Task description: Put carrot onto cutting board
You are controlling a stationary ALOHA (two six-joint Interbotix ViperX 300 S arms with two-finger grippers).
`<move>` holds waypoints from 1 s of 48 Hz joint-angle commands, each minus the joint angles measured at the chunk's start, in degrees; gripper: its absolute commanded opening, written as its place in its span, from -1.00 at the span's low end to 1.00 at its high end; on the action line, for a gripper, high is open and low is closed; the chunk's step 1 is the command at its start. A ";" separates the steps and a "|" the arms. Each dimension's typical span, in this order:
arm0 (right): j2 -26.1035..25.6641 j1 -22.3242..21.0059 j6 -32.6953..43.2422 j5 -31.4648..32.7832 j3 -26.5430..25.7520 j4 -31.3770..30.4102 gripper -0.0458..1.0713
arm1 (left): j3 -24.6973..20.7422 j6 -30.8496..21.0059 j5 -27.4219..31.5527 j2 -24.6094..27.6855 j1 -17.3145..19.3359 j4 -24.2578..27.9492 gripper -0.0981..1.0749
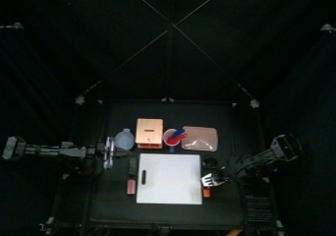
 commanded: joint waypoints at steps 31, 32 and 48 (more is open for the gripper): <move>4.75 2.81 0.09 1.14 -13.10 -8.17 0.10 | -1.05 -0.35 -0.62 0.18 0.18 -0.09 -0.56; 5.10 2.46 0.09 0.97 -14.06 -9.32 0.10 | -1.05 -0.26 -0.53 0.18 0.18 -0.09 -0.56; 17.75 -5.89 -0.62 -3.87 -27.16 -18.11 0.10 | -1.23 -0.70 -1.14 0.18 -0.26 -1.23 -0.56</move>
